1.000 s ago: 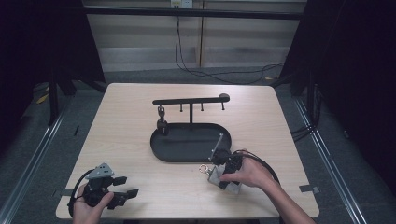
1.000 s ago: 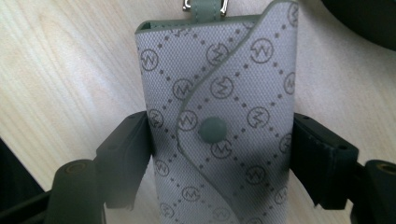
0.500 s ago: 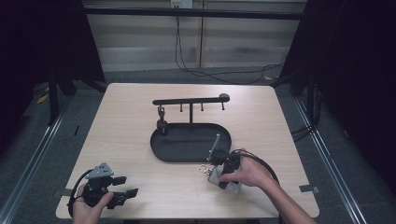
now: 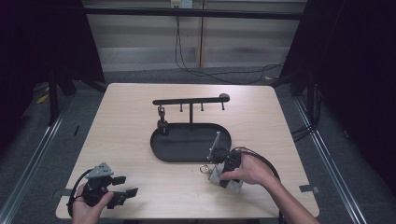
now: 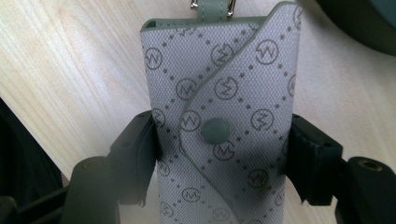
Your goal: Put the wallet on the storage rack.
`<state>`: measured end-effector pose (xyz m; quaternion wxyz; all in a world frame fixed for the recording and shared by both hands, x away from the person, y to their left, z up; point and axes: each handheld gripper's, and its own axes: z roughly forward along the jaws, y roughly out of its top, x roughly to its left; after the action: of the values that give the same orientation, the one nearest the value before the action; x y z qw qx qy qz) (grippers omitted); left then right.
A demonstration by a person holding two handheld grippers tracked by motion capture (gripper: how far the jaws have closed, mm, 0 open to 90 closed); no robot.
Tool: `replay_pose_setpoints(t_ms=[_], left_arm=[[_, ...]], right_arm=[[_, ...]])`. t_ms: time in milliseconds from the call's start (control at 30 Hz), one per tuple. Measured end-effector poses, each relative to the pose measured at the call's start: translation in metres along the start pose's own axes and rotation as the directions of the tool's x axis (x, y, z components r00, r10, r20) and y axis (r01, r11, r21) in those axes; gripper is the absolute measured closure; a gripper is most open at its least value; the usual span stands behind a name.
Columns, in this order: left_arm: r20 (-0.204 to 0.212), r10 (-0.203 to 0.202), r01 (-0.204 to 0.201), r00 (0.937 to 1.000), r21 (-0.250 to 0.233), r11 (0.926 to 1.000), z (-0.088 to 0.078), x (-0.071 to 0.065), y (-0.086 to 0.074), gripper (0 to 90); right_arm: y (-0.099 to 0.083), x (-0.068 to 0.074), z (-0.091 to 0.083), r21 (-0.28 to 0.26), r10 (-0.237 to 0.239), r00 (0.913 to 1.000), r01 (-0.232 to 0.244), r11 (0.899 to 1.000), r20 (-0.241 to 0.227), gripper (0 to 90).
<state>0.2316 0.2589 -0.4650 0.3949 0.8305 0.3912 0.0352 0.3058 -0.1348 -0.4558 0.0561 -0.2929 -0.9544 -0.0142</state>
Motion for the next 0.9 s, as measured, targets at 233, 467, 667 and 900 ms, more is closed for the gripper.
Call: replay_pose_setpoints(t_ms=[233, 467, 667, 900], left_arm=[[-0.001, -0.004, 0.004, 1.0, 0.009, 1.0, 0.001, -0.001, 0.0, 28.8], [0.0, -0.004, 0.004, 1.0, 0.012, 0.9999, 0.002, -0.001, 0.001, 27.1], [0.021, -0.006, 0.006, 0.9998, 0.016, 0.9998, 0.003, 0.0, 0.001, 23.1], [0.039, 0.004, -0.005, 0.9992, 0.017, 0.9998, 0.004, 0.0, 0.002, 18.8]], right_arm=[[0.0, 0.0, -0.009, 0.009, -0.029, 0.9994, 0.028, 1.0, 0.02, 33.1], [-0.001, 0.001, -0.015, 0.015, -0.053, 0.9986, 0.053, 0.998, 0.0, 33.2], [-0.003, -0.001, -0.023, 0.0, -0.042, 0.9991, 0.042, 0.999, 0.007, 33.3], [-0.005, -0.002, -0.026, -0.003, -0.041, 0.9992, 0.041, 0.999, -0.002, 33.4]])
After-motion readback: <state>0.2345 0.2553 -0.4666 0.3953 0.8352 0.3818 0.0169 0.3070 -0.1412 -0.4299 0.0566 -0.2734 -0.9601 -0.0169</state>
